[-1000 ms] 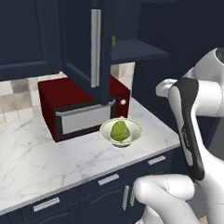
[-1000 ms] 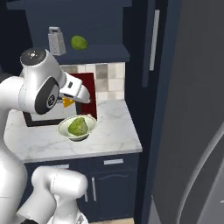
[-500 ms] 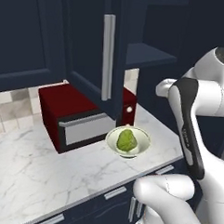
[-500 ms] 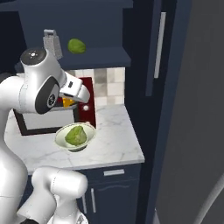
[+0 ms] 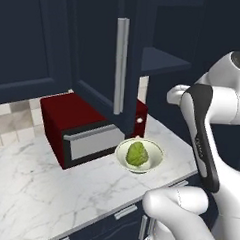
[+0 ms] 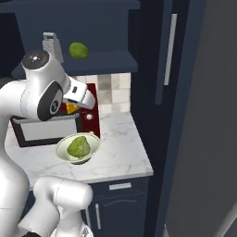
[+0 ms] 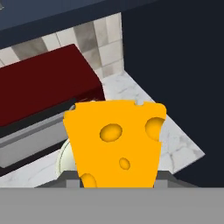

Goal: Pick the cheese from the fridge and the cheese grater from the cabinet and place them next to the salad bowl.

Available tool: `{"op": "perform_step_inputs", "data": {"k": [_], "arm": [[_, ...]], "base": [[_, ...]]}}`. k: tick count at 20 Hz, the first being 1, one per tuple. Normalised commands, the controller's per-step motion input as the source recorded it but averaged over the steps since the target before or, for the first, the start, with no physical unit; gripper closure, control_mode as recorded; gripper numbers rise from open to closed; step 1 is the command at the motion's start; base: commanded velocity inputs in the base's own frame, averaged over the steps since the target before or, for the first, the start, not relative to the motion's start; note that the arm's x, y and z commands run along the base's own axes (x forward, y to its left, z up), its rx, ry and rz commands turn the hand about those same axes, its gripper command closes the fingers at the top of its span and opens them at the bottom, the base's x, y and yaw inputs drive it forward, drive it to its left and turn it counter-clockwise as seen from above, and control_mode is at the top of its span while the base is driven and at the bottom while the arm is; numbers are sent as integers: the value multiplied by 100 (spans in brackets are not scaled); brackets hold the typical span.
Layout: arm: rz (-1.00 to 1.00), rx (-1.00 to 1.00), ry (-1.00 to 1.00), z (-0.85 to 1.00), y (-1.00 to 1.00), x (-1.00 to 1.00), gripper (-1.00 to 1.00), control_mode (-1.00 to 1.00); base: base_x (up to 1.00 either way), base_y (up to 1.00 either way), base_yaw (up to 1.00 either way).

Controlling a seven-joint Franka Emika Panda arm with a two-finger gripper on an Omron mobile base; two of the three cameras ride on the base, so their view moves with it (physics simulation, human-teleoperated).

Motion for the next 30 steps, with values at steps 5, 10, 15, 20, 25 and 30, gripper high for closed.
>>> {"op": "perform_step_inputs", "data": {"k": [5,10,15,20,25,30], "arm": [[0,0,0,0,0,0,100,100],[0,0,0,0,0,0,100,-100],[-6,2,1,-5,-12,0,100,-100],[-11,2,1,-45,-18,0,100,-100],[1,-1,0,-39,-17,11,100,-100],[25,-5,6,4,-20,6,100,-100]], "base": [[0,0,0],[0,0,0],[0,0,0],[0,0,0],[0,0,0],[0,0,0]]}}
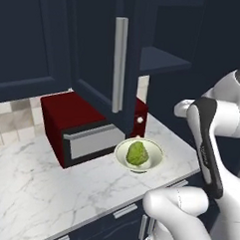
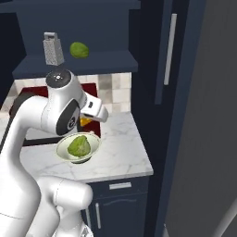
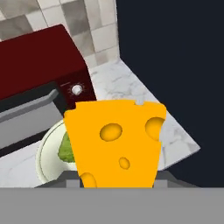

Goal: Pick the cheese from the fridge and the cheese grater from the cabinet and place them next to the salad bowl.

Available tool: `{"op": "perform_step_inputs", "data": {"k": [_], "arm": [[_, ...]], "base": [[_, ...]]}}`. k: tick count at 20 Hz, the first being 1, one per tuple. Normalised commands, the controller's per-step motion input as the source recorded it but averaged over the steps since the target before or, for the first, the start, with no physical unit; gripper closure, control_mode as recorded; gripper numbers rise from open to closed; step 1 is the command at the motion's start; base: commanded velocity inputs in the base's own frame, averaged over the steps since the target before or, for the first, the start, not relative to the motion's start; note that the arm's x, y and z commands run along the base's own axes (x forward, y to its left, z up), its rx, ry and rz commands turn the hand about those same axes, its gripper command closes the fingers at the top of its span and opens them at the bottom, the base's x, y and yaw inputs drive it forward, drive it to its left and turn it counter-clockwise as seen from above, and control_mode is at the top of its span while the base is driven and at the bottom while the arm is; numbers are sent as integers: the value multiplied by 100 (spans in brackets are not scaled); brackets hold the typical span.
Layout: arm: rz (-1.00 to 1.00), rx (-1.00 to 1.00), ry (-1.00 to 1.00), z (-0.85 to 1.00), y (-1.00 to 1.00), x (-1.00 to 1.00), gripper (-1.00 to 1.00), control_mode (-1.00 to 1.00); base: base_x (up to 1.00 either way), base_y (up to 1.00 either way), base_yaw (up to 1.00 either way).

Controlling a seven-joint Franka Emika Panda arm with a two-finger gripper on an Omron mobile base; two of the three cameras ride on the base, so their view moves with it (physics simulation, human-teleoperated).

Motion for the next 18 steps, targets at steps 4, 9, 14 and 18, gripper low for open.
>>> {"op": "perform_step_inputs", "data": {"k": [4,9,14,18], "arm": [[21,-19,11,25,-2,4,100,-100],[-1,-15,0,0,0,0,100,-100],[-2,-8,1,-52,0,0,100,-100],[0,-2,6,-94,0,8,100,-100]], "base": [[0,0,0],[0,0,0],[0,0,0],[0,0,0]]}}
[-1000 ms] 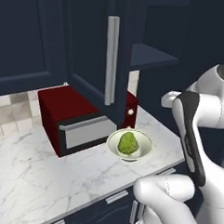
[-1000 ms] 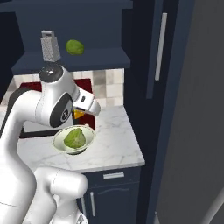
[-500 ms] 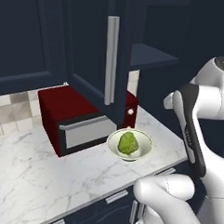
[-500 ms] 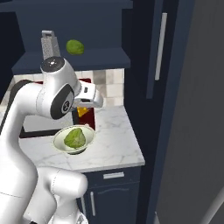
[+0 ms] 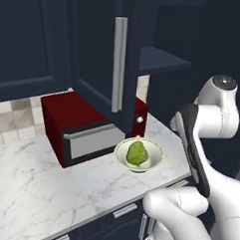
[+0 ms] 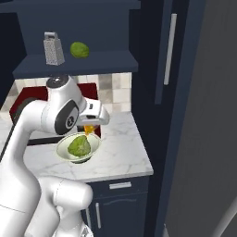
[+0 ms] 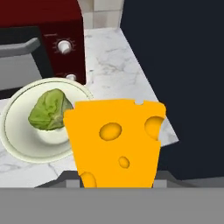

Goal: Pick the cheese from the fridge and the cheese grater from the cabinet and place them next to the salad bowl.

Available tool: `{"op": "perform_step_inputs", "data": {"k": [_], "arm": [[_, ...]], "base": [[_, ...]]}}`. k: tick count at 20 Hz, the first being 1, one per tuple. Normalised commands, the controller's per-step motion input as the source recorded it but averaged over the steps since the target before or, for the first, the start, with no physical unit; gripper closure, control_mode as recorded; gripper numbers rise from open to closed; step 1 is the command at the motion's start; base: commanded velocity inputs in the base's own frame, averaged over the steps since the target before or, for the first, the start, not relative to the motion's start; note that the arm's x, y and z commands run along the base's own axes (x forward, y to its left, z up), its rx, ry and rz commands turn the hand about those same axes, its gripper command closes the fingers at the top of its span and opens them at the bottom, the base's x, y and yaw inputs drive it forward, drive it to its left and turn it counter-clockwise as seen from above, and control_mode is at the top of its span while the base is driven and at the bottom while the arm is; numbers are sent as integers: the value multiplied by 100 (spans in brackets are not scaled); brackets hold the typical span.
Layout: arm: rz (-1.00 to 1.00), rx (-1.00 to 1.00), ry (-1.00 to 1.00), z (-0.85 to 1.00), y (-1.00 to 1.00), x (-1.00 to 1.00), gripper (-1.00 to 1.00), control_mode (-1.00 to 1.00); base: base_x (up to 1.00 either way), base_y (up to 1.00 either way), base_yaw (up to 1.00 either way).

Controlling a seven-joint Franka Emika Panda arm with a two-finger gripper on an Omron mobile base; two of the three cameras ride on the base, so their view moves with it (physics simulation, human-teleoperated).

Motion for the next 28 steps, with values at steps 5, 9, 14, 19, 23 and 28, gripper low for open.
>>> {"op": "perform_step_inputs", "data": {"k": [5,9,14,19,23,28], "arm": [[6,0,5,-69,-12,28,100,-100],[21,1,1,-14,-42,51,100,-100],[16,3,9,-14,-18,44,100,-100],[3,-4,23,-32,0,39,100,-100],[0,-4,12,-40,-1,27,100,-100],[0,0,-1,-57,-4,13,100,-100]], "base": [[0,0,0],[0,0,0],[0,0,0],[0,0,0],[0,0,0],[0,0,0]]}}
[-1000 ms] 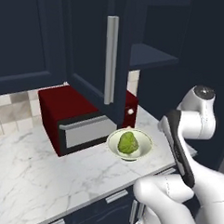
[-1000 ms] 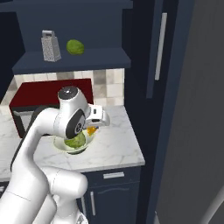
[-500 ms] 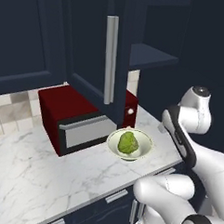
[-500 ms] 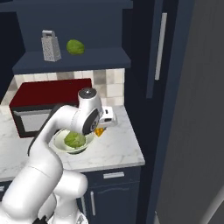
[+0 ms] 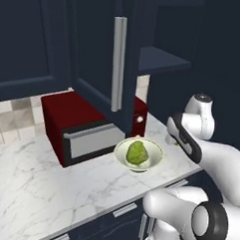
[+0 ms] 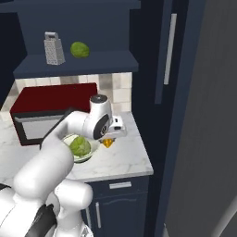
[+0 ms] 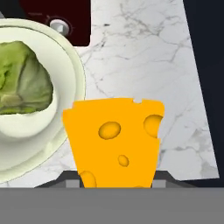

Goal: Pick the cheese from the fridge and the cheese grater from the cabinet and place them next to the salad bowl.

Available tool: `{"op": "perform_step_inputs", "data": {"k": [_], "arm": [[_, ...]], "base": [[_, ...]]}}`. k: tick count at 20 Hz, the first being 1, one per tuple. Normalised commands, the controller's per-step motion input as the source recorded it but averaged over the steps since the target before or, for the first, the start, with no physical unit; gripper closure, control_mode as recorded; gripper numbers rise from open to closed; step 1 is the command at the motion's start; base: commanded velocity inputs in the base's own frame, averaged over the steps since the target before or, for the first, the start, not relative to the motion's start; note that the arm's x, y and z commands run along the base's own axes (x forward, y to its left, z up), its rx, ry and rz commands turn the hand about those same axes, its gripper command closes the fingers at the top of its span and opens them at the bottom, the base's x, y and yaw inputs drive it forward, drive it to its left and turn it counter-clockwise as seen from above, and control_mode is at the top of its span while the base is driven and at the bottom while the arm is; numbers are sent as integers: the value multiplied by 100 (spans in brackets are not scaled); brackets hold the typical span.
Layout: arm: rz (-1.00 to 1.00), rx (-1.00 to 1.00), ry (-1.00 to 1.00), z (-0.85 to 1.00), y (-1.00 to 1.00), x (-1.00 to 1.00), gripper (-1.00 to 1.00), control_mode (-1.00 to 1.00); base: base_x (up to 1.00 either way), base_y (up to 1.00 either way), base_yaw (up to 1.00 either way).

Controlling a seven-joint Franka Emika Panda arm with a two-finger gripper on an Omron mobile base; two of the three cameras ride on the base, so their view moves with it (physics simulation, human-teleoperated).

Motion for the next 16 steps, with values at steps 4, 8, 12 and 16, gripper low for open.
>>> {"op": "perform_step_inputs", "data": {"k": [4,8,12,16], "arm": [[0,0,-2,-52,-7,31,100,-100],[0,0,0,-18,-14,56,100,-100],[0,0,0,0,-25,24,100,-100],[15,0,0,0,-18,0,100,-100]], "base": [[0,0,0],[0,0,0],[0,0,0],[0,0,0]]}}
